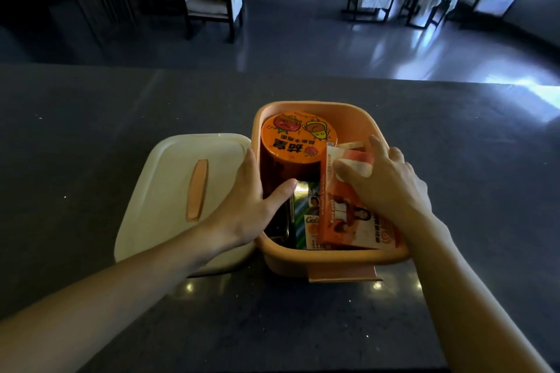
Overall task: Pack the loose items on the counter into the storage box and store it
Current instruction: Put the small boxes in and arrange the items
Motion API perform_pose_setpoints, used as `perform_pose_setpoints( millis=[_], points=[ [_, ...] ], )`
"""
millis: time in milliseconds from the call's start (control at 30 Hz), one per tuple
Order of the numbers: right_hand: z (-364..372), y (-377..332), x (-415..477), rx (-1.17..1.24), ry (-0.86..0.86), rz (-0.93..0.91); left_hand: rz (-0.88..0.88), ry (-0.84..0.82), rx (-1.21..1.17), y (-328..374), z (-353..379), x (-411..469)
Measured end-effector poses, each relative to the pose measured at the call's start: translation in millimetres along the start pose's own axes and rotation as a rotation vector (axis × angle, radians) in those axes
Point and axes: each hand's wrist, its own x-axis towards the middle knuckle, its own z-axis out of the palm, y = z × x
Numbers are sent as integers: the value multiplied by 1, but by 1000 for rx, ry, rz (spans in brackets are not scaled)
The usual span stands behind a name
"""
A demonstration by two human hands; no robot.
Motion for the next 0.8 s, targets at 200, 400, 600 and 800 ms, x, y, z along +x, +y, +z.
perform_pose_setpoints(
  millis=[200,400,600,800],
  points=[
    [-6,12,9,55,22,-138,-65,24,-46,16,20,-25],
    [-27,29,28,48,-164,-210,-238,47,171,26,63,-61],
    [-13,4,-51,-7,-5,-58,34,327,654,6,-2,34],
    [14,-38,-115,-57,-83,-139,-41,116,807,-12,-30,102]
  ],
)
